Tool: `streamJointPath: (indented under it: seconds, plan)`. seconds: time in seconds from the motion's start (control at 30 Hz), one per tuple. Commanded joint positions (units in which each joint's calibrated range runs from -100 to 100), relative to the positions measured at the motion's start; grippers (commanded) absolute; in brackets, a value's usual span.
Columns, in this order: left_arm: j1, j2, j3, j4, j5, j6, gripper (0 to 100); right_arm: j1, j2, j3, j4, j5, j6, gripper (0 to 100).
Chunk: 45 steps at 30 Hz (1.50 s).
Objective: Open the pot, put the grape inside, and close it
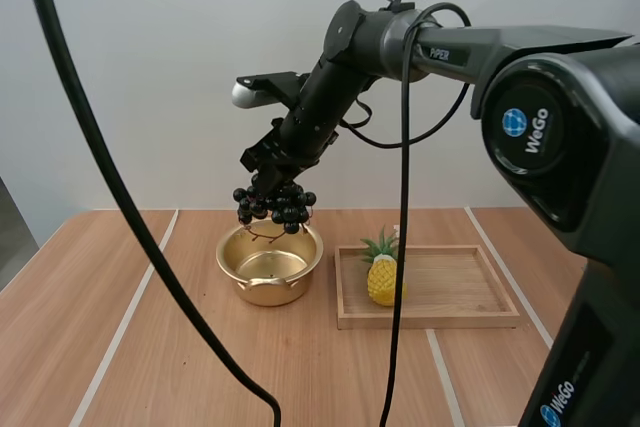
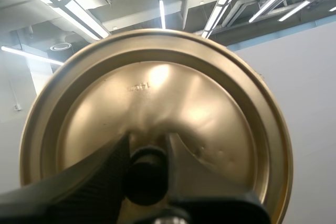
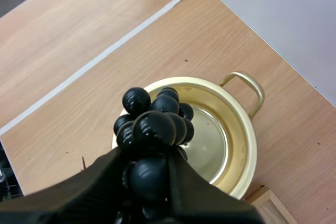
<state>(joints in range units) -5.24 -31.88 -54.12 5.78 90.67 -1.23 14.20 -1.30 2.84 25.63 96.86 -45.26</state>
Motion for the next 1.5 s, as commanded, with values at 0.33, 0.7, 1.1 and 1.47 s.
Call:
streamJointPath:
  seconds: [0.33, 0.7, 1.1, 1.47]
  plan:
    - [-0.07, 0.2, -0.2, -1.3, 1.8, -0.2, 0, 0.1, 8.1, 0.0, -0.2, -6.2, 0.4, 0]
    - [-0.07, 0.2, -0.2, -1.3, 2.2, -0.2, 0, 0.6, 14.6, 0.0, 2.3, -5.2, 0.5, 0]
    - [-0.07, 0.2, -0.2, -1.3, 3.3, -0.2, 0, 3.2, 20.9, 0.0, -0.7, -11.9, 0.5, 0]
    - [-0.07, 0.2, -0.2, -1.3, 6.0, -0.2, 0, 3.2, 21.7, 0.0, -7.3, -21.6, 3.9, 0]
